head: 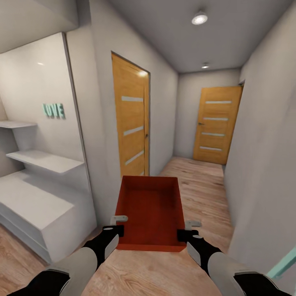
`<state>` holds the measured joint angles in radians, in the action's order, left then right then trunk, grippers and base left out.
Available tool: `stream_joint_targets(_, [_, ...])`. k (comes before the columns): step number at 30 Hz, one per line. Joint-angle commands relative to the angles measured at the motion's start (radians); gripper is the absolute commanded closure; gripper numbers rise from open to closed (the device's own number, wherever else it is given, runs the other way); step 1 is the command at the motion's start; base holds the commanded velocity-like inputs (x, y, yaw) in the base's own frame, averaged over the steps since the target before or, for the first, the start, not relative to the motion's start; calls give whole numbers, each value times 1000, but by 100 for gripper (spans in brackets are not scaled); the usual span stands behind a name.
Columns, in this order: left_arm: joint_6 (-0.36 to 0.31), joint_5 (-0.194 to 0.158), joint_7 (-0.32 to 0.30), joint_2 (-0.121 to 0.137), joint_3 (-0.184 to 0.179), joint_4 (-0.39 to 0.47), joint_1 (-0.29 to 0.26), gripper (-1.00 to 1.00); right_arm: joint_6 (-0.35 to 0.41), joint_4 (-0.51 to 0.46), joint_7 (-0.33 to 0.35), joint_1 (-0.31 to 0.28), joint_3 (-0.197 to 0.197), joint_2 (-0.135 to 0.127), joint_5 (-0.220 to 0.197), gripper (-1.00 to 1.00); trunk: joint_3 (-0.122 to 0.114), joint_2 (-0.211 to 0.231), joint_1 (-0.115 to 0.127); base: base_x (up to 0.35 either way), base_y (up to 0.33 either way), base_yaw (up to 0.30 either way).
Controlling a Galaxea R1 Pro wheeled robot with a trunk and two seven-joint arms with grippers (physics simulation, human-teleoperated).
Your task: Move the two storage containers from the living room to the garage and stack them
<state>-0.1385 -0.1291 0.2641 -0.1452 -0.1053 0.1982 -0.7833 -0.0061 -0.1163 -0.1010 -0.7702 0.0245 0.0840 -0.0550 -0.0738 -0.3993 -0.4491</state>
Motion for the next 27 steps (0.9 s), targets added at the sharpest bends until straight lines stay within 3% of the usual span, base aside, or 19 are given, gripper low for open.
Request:
stream_joint_targets(1, [-4,22,21,1,7,6,-1,100,0,3,-3,0,8,0,-19,100,0,-1,-1,322,0,-7])
stream_joint_targets(27, [-3,22,21,1,7,6,-1,100,-1,3,-3,0,8,-1,-19,100,0,-1,-1,322,0,-4])
